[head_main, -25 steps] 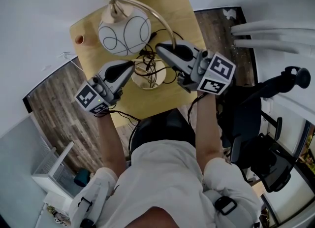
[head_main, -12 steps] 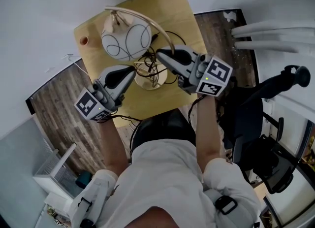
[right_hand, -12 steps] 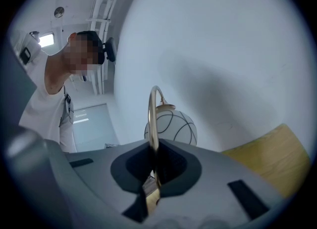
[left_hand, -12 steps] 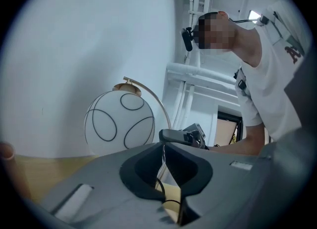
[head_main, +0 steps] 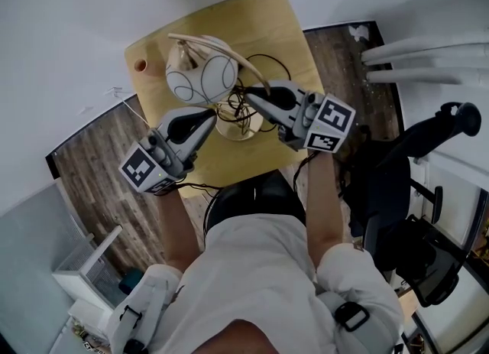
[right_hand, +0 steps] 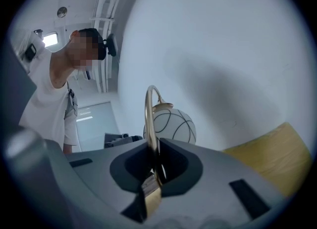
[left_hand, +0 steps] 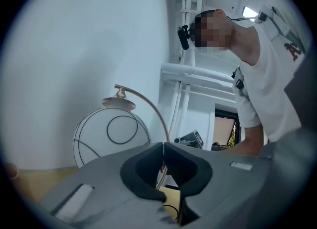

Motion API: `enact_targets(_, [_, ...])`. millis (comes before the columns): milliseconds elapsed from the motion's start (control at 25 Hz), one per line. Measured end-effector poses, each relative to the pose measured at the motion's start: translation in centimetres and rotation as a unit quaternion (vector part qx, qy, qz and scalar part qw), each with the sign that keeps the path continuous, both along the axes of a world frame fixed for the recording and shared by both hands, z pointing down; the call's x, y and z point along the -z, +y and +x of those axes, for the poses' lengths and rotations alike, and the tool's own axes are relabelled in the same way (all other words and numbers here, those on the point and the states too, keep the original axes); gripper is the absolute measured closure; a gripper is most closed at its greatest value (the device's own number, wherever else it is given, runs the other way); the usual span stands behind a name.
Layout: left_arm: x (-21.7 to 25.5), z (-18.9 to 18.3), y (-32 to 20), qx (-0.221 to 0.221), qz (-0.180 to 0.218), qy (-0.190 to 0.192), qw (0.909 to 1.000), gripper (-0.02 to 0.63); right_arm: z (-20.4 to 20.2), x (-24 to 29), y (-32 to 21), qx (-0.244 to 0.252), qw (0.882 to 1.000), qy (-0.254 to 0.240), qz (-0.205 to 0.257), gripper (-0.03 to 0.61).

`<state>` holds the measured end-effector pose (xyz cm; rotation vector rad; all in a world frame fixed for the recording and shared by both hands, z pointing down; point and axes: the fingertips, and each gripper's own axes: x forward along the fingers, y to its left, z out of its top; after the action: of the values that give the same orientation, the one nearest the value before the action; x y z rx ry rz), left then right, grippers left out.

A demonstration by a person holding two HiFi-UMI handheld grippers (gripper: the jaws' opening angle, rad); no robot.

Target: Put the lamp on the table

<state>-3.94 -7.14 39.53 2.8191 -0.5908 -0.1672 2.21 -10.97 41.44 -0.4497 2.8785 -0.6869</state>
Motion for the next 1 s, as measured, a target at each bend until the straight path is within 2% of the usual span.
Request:
enact_targets(440, [2.5,1.3,2.4,0.015,0.004,-0.017,0.9997,0.614,0.5,0.0,2.5,0.008,1.0,-0.007,0.006,0.537])
enact_targets(1000, [2.4,2.8,5.7,0.025,-0.013,-0.026,0.9993,0.614,1.2,-0.6,5.6,0.017,0.999,-0.018,0.02,0.514])
